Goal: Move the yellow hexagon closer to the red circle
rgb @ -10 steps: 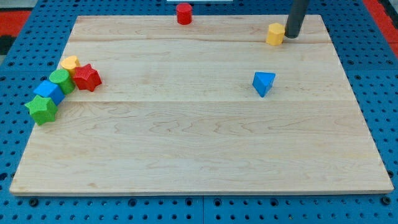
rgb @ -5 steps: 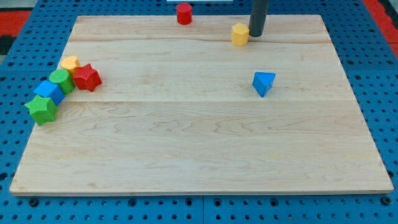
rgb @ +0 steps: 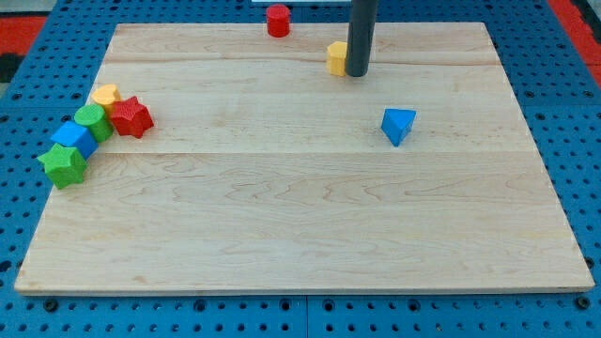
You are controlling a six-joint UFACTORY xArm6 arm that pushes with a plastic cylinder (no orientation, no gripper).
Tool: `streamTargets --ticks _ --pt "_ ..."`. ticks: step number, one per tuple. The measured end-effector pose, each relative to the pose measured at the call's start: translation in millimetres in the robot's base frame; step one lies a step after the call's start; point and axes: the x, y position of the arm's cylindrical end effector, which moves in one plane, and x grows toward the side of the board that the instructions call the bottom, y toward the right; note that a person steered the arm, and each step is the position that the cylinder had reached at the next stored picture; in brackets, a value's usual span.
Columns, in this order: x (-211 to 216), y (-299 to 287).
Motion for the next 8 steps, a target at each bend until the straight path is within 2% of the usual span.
streamTargets --ticks 3,6,8 --pt "0 -35" --pt "11 -32" --pt "-5 -12"
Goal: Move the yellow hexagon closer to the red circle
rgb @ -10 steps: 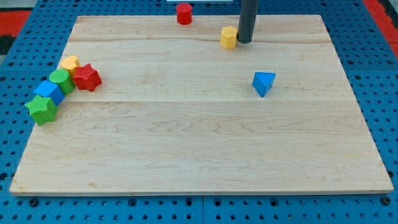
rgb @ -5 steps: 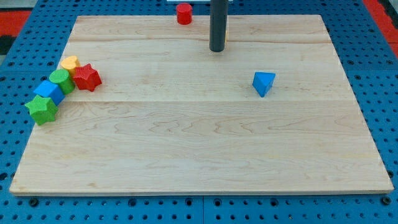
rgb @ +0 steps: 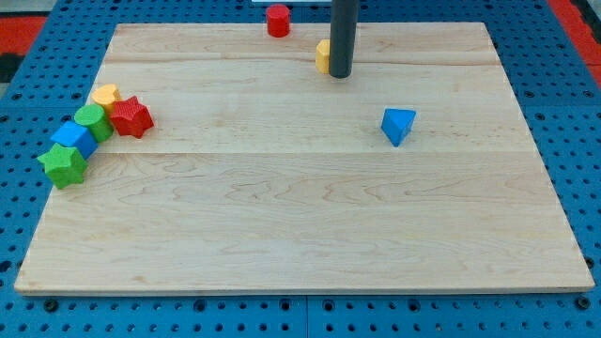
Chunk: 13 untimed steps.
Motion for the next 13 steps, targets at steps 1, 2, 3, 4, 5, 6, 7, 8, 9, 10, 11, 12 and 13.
streamTargets --ticks 1,2,3,4,5,6,7,8,9,10,11,12,13 --pt "-10 -1" --pt "-17 -16" --pt "-24 -28" --pt "-34 -33" --pt "-45 -35" --pt "-56 -38" --pt "-65 -39" --pt "-72 -39" --pt "-74 -39" --pt "-74 -42" --pt "-74 -46" --pt "-74 -50" --pt "-75 -52"
